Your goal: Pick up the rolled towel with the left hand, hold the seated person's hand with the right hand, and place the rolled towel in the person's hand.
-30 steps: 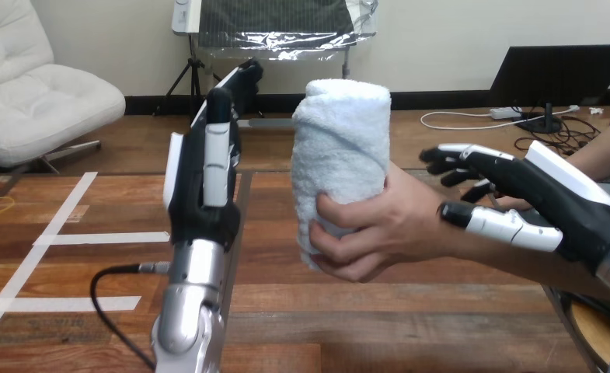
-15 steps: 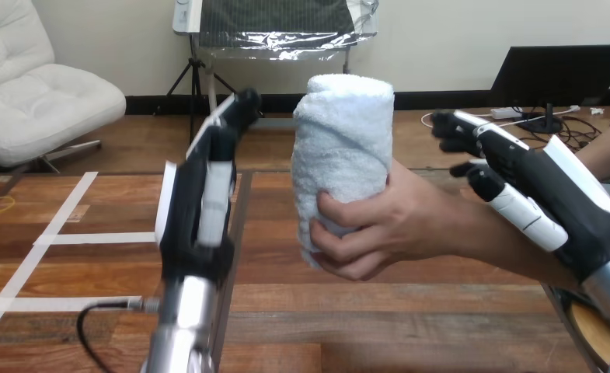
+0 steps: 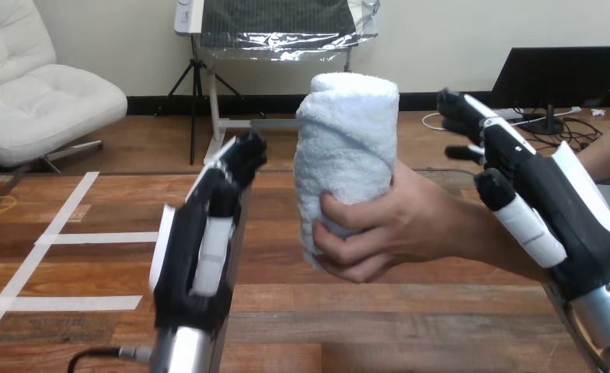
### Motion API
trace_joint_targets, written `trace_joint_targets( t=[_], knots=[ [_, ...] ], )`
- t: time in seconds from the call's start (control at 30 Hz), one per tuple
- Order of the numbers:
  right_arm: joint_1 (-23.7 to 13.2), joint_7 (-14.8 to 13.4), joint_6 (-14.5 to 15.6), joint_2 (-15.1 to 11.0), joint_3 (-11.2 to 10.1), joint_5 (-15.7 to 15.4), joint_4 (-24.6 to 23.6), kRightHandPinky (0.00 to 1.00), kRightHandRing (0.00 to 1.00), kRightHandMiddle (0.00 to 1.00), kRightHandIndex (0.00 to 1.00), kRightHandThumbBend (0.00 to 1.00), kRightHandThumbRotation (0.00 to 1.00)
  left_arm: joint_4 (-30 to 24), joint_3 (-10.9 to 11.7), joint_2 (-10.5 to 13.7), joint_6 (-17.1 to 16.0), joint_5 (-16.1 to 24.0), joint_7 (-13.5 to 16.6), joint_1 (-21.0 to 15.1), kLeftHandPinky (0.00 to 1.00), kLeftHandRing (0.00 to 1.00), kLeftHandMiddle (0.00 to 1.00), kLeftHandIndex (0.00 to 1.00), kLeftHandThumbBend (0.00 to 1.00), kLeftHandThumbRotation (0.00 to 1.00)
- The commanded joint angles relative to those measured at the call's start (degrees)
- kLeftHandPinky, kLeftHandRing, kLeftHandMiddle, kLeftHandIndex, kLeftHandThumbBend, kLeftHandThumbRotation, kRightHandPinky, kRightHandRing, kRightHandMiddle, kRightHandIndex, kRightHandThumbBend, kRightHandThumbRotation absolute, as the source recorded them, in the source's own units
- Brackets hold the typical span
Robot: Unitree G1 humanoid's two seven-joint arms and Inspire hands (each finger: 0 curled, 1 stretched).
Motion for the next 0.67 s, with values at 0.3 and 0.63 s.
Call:
trace_joint_targets(
  t=[0.3, 0.63],
  knots=[
    [4.25, -3.03, -5.65, 7.93, 2.46, 3.51, -9.12, 0.88, 0.93, 0.92, 0.92, 0.83, 1.00, -9.35, 0.49, 1.55, -3.76, -4.76, -4.62, 4.66, 0.82, 0.83, 0.83, 0.82, 0.81, 0.85],
    [8.84, -2.96, -7.59, 11.21, 6.08, 5.02, -13.29, 0.96, 0.96, 0.93, 0.93, 0.86, 1.00, -12.06, 1.23, 2.03, -5.65, -7.65, -6.66, 7.11, 0.75, 0.81, 0.82, 0.81, 0.78, 0.81]
  ],
)
